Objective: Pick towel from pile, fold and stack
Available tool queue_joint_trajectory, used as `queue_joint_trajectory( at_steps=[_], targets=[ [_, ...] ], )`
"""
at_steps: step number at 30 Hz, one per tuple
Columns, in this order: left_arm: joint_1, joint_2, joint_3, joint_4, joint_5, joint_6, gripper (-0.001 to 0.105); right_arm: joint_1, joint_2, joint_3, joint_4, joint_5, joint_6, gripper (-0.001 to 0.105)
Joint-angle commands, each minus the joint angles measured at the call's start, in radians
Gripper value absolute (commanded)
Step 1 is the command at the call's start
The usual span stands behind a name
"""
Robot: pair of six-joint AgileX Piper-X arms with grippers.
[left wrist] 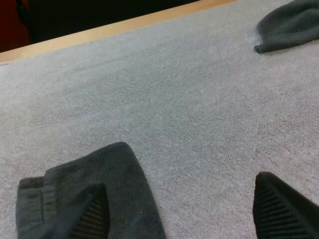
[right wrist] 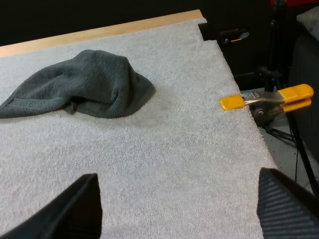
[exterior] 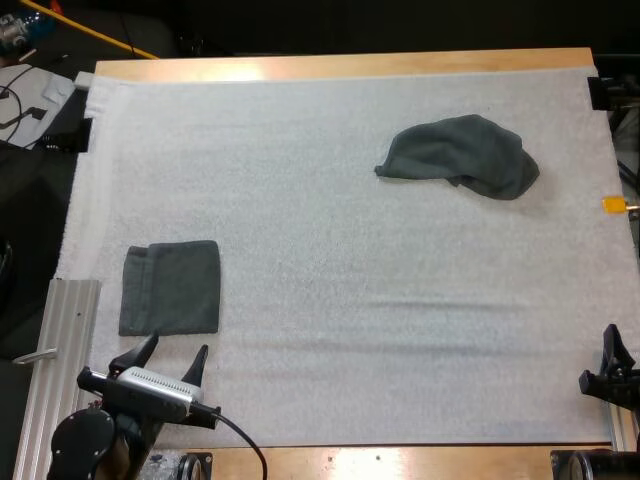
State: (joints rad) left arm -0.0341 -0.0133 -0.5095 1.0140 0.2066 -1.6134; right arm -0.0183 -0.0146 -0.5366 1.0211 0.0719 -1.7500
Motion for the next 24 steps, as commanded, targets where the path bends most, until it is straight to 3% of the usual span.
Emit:
queue_joint_trajectory(
  at_steps=[1, 24],
  targets=[
    [-0.001, -0.143, -0.002, -0.018, 0.003, -0.005, 0.059, -0.004, -0.037, -0.001, -0.004, 0.0, -0.002, 0.064],
    [-0.001, -0.14, -0.001, -0.019, 0.002, -0.004, 0.059, -0.002, -0.038, -0.003, 0.001, 0.0, -0.003, 0.064]
  ],
)
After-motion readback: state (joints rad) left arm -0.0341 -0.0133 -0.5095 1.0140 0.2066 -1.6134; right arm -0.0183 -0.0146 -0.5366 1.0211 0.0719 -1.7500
